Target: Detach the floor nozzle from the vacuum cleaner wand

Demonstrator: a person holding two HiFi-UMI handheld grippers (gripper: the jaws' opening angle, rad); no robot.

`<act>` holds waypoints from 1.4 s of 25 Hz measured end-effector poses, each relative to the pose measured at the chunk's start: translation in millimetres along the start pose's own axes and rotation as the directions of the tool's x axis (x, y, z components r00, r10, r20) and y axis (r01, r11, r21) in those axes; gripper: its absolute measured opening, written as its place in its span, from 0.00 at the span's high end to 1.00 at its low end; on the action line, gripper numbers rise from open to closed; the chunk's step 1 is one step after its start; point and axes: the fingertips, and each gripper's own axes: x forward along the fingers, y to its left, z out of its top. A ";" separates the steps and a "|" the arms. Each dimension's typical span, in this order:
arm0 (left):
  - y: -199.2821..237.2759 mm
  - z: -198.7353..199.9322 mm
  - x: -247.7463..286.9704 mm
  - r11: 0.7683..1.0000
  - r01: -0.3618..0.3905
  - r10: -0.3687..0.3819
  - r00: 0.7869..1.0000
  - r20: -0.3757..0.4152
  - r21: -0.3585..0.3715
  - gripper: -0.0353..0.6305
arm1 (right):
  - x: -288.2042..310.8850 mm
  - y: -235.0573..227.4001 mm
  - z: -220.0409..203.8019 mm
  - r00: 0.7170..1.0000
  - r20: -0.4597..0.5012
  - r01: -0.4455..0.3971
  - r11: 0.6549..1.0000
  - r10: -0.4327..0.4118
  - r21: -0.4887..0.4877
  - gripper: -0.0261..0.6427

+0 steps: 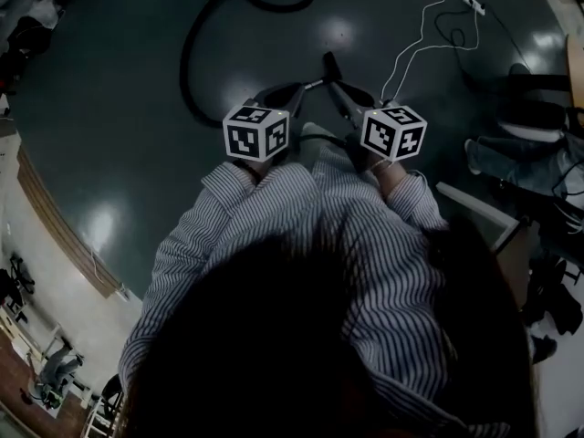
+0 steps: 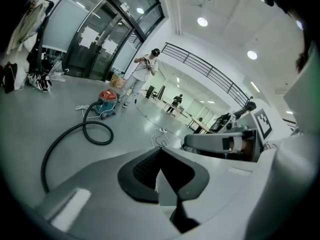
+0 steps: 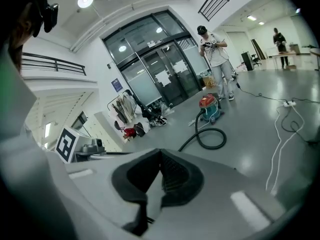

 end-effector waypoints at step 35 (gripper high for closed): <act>77.9 -31.1 95.9 0.986 -0.117 0.108 0.991 -0.080 -0.122 0.94 | 91.5 -95.2 -35.0 0.974 -0.221 -0.056 0.998 0.051 -0.015 0.96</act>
